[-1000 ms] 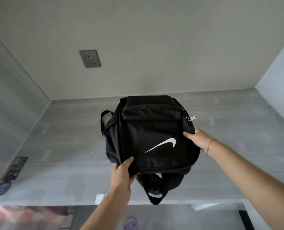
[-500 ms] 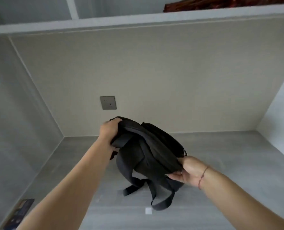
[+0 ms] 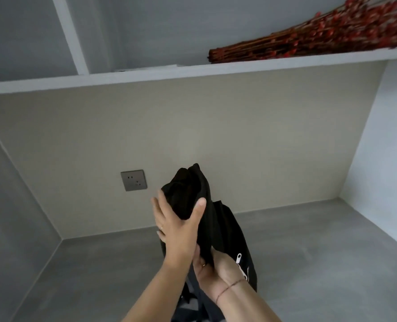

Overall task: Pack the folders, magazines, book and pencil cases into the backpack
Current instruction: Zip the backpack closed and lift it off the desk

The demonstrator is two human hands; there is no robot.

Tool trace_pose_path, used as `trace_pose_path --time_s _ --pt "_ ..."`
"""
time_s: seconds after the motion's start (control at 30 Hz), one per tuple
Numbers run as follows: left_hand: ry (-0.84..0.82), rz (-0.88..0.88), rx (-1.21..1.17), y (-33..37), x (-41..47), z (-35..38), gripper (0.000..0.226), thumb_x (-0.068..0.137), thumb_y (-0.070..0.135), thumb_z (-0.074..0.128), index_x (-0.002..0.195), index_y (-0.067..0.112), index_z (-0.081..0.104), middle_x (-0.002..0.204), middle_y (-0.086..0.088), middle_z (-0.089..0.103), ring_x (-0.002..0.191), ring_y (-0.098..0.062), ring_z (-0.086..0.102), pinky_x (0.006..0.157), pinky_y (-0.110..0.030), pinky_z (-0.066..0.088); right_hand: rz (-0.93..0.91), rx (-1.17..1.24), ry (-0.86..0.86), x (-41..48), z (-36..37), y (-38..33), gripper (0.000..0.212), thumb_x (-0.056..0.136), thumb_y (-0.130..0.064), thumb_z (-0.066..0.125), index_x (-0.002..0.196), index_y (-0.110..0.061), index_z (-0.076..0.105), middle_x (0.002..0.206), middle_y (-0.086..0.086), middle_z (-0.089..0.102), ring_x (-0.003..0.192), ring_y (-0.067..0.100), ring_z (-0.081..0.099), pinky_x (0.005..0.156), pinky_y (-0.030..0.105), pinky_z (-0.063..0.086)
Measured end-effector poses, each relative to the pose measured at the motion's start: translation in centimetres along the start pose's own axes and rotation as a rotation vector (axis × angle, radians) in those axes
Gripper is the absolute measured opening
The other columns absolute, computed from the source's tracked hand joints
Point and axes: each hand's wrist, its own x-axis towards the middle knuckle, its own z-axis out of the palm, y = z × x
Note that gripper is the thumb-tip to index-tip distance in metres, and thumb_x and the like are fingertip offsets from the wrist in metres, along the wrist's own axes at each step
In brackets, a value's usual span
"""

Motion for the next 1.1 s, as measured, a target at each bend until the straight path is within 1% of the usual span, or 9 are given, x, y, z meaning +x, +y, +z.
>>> trace_pose_path --time_s 0.13,0.37,0.43,0.5,0.63,0.77,0.93,1.0,1.1 --pt "-0.004 -0.059 0.032 -1.8 -3.3 1.4 0.123 0.057 0.049 0.084 0.145 0.044 -0.002 0.155 0.013 -0.012 0.145 -0.023 0.007 0.113 -0.053 0.026 0.053 -0.088 -0.162 -0.8 -0.6 0.7 0.043 0.096 -0.028 0.042 0.106 0.011 0.056 0.098 0.032 0.068 0.101 0.038 0.059 0.080 0.047 0.049" --pt "0.060 0.055 0.097 -2.6 -1.0 0.8 0.070 0.087 0.014 0.061 0.145 0.031 0.026 0.140 0.009 0.046 0.129 -0.011 0.044 0.101 -0.023 0.041 0.014 -0.499 -0.069 -1.4 -3.4 -1.0 0.039 0.095 -0.031 0.047 0.107 0.001 0.065 0.122 0.016 0.064 0.112 0.026 0.057 0.104 0.042 0.039" --pt "0.019 0.055 0.074 -2.7 -0.7 1.0 0.065 0.088 0.014 0.061 0.143 0.030 0.031 0.109 0.025 0.058 0.107 0.011 0.054 0.081 0.000 0.041 0.074 -0.759 -0.076 -2.1 -4.1 -2.9 0.044 0.090 -0.037 0.052 0.107 0.000 0.069 0.118 0.012 0.068 0.113 0.025 0.060 0.099 0.040 0.043" --pt "-0.044 0.052 0.046 -2.9 -0.3 1.2 0.058 0.089 0.014 0.061 0.140 0.030 0.038 0.096 0.030 0.058 0.091 0.021 0.054 0.078 0.000 0.044 0.121 -1.062 -0.142 -2.7 -4.3 -5.4 0.043 0.089 -0.041 0.054 0.107 -0.005 0.069 0.116 0.010 0.069 0.109 0.023 0.063 0.092 0.038 0.050" --pt "-0.180 0.059 0.014 -3.4 1.6 1.0 0.035 0.089 0.012 0.061 0.121 0.026 0.057 0.099 0.014 0.070 0.097 -0.001 0.063 0.092 -0.028 0.051 -0.021 -1.381 -0.176 -2.3 -3.3 -11.3 0.039 0.087 -0.038 0.058 0.111 -0.007 0.064 0.109 0.014 0.071 0.096 0.022 0.069 0.076 0.030 0.056" --pt "-0.355 0.015 -0.103 -3.8 4.3 -0.5 0.031 0.087 0.001 0.060 0.106 0.025 0.066 0.096 0.008 0.074 0.095 -0.007 0.068 0.080 -0.017 0.053 -0.513 -1.463 -0.006 1.5 -1.6 -15.6 0.028 0.089 -0.022 0.061 0.116 -0.015 0.058 0.116 0.009 0.068 0.096 0.012 0.066 0.078 0.023 0.051" --pt "-0.426 -0.018 -0.078 -4.2 8.7 -3.0 0.034 0.082 -0.005 0.065 0.097 0.025 0.069 0.090 0.010 0.076 0.086 -0.002 0.069 0.069 -0.008 0.050 -0.763 -1.702 -0.032 6.9 2.6 -18.5 0.112 0.068 -0.027 0.082 0.148 -0.039 0.004 0.151 -0.010 0.020 0.140 0.008 0.020 0.112 0.033 0.024" --pt "-0.460 -0.024 -0.043 -4.4 10.5 -3.9 0.031 0.082 -0.003 0.066 0.098 0.023 0.070 0.091 0.008 0.076 0.086 -0.004 0.070 0.070 -0.010 0.051 -0.735 -1.765 -0.035 8.8 4.3 -19.6 0.124 0.064 -0.026 0.085 0.147 -0.040 -0.006 0.158 -0.010 0.005 0.145 0.011 0.009 0.114 0.033 0.017" --pt "-0.477 -0.036 -0.014 -4.5 13.0 -4.9 0.030 0.081 -0.004 0.066 0.095 0.022 0.071 0.088 0.007 0.076 0.083 -0.005 0.070 0.067 -0.010 0.052 -0.575 -1.776 -0.020 11.0 5.6 -21.3 0.124 0.066 -0.025 0.084 0.148 -0.038 -0.007 0.158 -0.005 0.012 0.145 0.018 0.018 0.113 0.035 0.022"
